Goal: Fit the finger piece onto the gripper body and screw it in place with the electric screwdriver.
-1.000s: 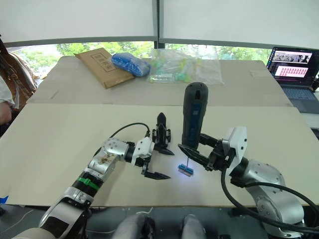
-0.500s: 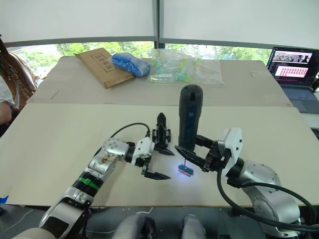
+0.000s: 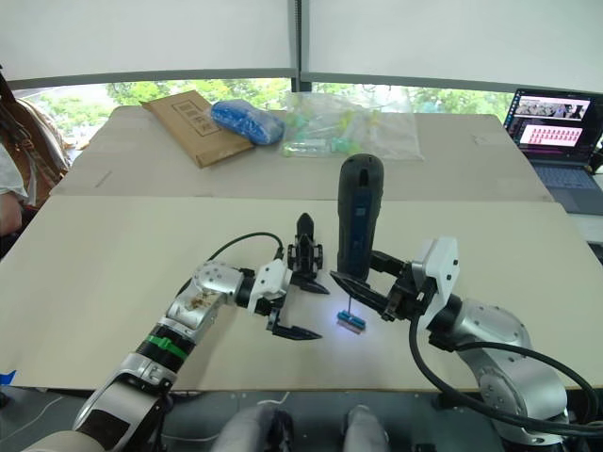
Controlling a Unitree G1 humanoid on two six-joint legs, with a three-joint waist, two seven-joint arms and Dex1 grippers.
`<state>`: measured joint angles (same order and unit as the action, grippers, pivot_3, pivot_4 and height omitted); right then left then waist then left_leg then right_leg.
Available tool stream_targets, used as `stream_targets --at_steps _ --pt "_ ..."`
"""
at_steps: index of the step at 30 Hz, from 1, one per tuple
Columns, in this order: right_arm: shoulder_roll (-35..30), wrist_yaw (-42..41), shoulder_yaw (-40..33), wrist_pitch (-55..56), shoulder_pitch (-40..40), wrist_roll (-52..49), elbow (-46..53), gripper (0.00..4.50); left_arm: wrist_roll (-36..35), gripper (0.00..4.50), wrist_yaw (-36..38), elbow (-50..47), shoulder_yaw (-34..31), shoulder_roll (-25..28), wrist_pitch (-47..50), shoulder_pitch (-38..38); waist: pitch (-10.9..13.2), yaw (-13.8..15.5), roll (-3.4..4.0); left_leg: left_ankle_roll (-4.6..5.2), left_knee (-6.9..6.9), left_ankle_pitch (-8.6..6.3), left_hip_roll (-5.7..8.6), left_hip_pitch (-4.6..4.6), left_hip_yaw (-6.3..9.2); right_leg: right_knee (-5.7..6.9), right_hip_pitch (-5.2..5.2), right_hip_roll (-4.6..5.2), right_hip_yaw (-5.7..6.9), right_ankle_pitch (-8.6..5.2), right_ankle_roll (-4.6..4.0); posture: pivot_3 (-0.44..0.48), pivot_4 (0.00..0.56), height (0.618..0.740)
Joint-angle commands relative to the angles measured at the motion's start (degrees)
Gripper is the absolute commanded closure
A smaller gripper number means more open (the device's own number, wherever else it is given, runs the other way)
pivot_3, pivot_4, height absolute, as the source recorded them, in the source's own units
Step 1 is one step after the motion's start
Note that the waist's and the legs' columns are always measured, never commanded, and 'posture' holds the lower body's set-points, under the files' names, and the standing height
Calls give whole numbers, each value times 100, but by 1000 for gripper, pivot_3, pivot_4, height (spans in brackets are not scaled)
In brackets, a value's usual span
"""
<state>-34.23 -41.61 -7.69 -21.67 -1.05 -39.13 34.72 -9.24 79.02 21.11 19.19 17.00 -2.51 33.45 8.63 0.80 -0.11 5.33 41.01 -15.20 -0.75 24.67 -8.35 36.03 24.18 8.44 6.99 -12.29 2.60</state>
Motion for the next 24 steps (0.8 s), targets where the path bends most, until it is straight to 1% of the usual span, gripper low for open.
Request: stream_targets --at_steps 1,24 --pt "-35 -63 -159 138 -46 -44 147 2571 -72 0 26 -176 -7 -8 -78 52 0 0 0 0 0 0 0 0 0 0 0 0 0 0 0 0 150 732" --pt "26 -151 -173 145 29 74 123 2571 -45 0 32 -161 -20 1 -130 92 0 0 0 0 0 0 0 0 0 0 0 0 0 0 0 0 150 732"
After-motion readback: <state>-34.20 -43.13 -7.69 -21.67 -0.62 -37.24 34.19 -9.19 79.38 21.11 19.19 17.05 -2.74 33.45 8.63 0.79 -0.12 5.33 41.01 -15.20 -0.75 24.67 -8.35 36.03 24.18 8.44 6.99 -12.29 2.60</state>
